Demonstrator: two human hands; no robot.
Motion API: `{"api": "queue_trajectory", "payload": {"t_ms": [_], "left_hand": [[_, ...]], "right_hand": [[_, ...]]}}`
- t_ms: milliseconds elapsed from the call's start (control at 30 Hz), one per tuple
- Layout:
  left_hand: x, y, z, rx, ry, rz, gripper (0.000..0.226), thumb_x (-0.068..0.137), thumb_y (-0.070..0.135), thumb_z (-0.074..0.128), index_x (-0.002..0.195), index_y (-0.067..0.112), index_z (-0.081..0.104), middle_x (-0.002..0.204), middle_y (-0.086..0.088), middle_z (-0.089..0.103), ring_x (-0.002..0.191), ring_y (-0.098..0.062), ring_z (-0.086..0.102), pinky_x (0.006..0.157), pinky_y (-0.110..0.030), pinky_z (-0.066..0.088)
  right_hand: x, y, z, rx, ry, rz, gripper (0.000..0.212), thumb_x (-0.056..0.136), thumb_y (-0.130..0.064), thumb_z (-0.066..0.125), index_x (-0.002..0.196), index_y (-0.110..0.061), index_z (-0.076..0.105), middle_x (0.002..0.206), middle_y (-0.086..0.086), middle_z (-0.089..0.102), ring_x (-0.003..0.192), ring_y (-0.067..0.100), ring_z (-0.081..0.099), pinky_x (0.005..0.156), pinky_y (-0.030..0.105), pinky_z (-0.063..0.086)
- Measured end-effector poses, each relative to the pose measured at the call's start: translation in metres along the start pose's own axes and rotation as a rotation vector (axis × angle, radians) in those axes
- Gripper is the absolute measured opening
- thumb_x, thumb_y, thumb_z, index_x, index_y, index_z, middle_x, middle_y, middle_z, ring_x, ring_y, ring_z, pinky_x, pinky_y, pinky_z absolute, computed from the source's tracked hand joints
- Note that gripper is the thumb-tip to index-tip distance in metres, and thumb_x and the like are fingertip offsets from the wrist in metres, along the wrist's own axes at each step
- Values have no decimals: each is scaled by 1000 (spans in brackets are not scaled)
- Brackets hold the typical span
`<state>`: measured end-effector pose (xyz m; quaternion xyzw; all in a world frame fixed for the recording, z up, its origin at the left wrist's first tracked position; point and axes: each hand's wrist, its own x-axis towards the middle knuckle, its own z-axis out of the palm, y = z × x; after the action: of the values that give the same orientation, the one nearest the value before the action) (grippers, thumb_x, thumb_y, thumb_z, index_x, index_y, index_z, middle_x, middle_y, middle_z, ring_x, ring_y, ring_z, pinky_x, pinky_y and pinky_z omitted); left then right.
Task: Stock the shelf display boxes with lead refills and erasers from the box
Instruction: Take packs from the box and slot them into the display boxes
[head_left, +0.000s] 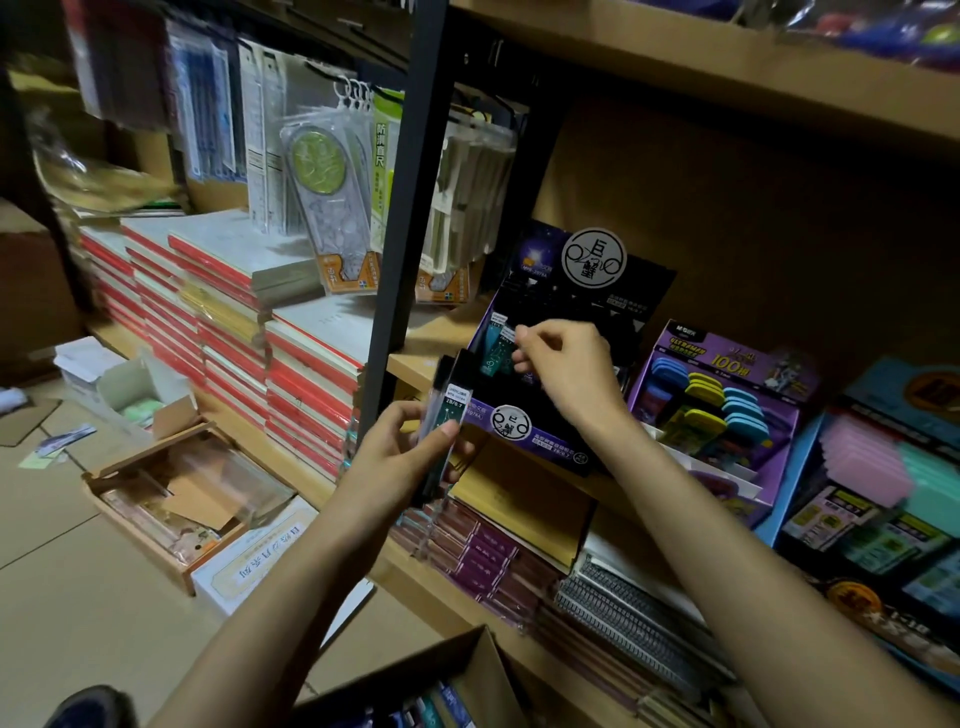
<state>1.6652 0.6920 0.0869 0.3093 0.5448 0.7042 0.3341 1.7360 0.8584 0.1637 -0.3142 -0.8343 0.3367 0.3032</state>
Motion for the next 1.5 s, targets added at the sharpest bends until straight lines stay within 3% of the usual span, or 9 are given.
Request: {"api": "queue_trajectory", "payload": {"t_ms": [167, 300, 400, 500, 667, 800, 1100, 1267, 1500], "left_hand": [[-4, -2, 15, 56, -47, 17, 37, 73, 44, 60, 106, 28, 52, 85, 11, 72, 66, -6, 67, 57, -20, 56], [-9, -6, 22, 133, -20, 24, 33, 81, 47, 51, 107, 27, 52, 94, 2, 66, 69, -6, 67, 52, -16, 50], [-4, -6, 18, 129, 67, 10, 23, 94, 41, 38, 103, 25, 52, 92, 0, 68, 78, -18, 66, 64, -32, 52], [1, -4, 11, 87, 134, 23, 22, 98, 36, 36, 102, 22, 53, 92, 1, 71, 78, -15, 66, 67, -31, 53], [4, -2, 6, 28, 190, 36, 17, 91, 32, 50, 103, 20, 54, 92, 1, 68, 68, 3, 67, 49, -11, 48], [5, -2, 6, 22, 214, 13, 21, 88, 32, 55, 104, 19, 54, 89, 3, 69, 68, 2, 67, 49, -13, 50], [9, -3, 2, -3, 225, 5, 17, 83, 25, 63, 97, 26, 54, 96, 0, 65, 69, -1, 67, 52, -15, 52], [7, -1, 2, 37, 237, 25, 18, 83, 22, 64, 95, 29, 52, 93, 4, 61, 72, -4, 66, 62, -24, 54], [5, -1, 6, 106, 236, 70, 18, 84, 23, 63, 93, 33, 51, 90, 10, 57, 64, 12, 61, 63, -22, 53]], "right_hand": [[-59, 4, 4, 399, -271, 61, 5, 90, -24, 61, 91, -22, 65, 82, -8, 69, 72, -2, 64, 63, 14, 50], [-66, 12, -2, 541, -208, 105, 10, 88, -12, 63, 83, -21, 61, 74, -7, 70, 65, 0, 64, 58, 13, 49], [-51, 16, -17, 583, -59, 124, 5, 88, -11, 62, 90, -16, 61, 77, -5, 69, 64, 1, 63, 56, 15, 49], [-28, 19, -34, 509, 140, 88, 10, 87, -12, 64, 97, -12, 63, 86, -2, 70, 73, 6, 66, 57, 16, 51], [6, 21, -29, 244, 269, 2, 9, 84, -16, 68, 85, -24, 63, 88, 1, 69, 84, 17, 67, 68, 29, 57], [23, 19, -12, 125, 253, -65, 9, 82, -18, 71, 90, -17, 68, 82, -3, 67, 82, 16, 65, 77, 40, 56], [38, 17, 1, 200, 193, -35, 12, 82, -11, 70, 94, -12, 70, 85, 4, 70, 83, 22, 68, 75, 38, 58], [46, 13, -2, 127, 112, -58, 20, 81, -9, 71, 100, -6, 69, 87, 10, 69, 79, 22, 68, 66, 29, 57], [54, 10, -4, 96, 38, -41, 10, 80, -7, 71, 89, -9, 68, 74, 3, 67, 65, 15, 65, 57, 20, 53]]}}
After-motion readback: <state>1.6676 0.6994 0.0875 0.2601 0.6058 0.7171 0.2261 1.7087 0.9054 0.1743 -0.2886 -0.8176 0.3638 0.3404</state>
